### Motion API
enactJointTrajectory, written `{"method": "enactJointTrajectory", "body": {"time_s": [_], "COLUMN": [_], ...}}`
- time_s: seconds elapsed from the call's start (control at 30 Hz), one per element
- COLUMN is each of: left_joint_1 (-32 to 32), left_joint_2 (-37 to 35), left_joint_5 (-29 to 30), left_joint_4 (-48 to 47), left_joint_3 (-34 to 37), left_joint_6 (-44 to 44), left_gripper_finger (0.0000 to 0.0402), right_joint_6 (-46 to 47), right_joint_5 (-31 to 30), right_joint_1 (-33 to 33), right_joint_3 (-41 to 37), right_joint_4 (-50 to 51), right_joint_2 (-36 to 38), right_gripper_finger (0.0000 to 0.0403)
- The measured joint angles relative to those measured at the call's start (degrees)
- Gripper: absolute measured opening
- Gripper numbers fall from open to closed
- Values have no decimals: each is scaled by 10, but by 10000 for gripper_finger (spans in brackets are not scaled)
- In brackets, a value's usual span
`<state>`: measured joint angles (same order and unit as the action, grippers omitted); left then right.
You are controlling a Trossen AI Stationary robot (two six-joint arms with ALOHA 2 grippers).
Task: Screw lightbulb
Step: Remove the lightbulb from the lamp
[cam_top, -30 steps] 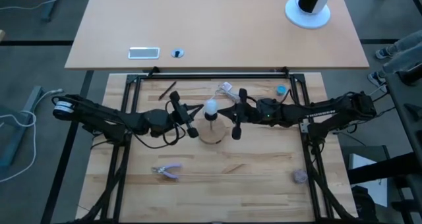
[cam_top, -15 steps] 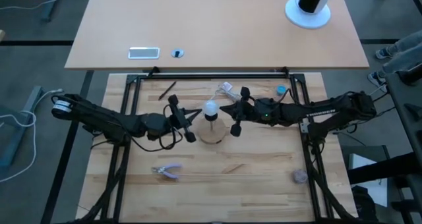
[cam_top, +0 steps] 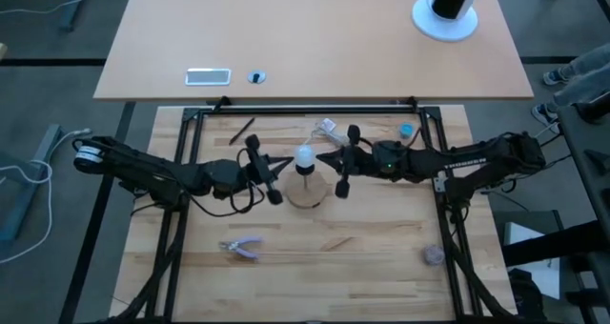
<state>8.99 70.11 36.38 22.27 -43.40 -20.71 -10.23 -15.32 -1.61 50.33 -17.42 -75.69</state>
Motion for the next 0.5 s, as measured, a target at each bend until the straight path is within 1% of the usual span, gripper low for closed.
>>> {"method": "enactJointTrajectory", "body": {"time_s": [0.07,0.13,0.27,0.37,0.5], "left_joint_1": [1,4,9,11,11], "left_joint_2": [0,0,0,0,0], "left_joint_5": [-15,-18,13,31,34], "left_joint_4": [1,0,-3,-15,-68], "left_joint_3": [0,0,0,0,0], "left_joint_6": [0,0,1,7,54], "left_gripper_finger": [0,0,0,0,0], "right_joint_6": [0,0,0,20,31], "right_joint_5": [-15,-24,-28,-27,-23], "right_joint_1": [5,8,8,8,7], "right_joint_3": [0,0,0,0,-17], "right_joint_4": [0,5,40,76,77], "right_joint_2": [-1,-1,13,24,23], "right_gripper_finger": [0,0,0,0,0]}}
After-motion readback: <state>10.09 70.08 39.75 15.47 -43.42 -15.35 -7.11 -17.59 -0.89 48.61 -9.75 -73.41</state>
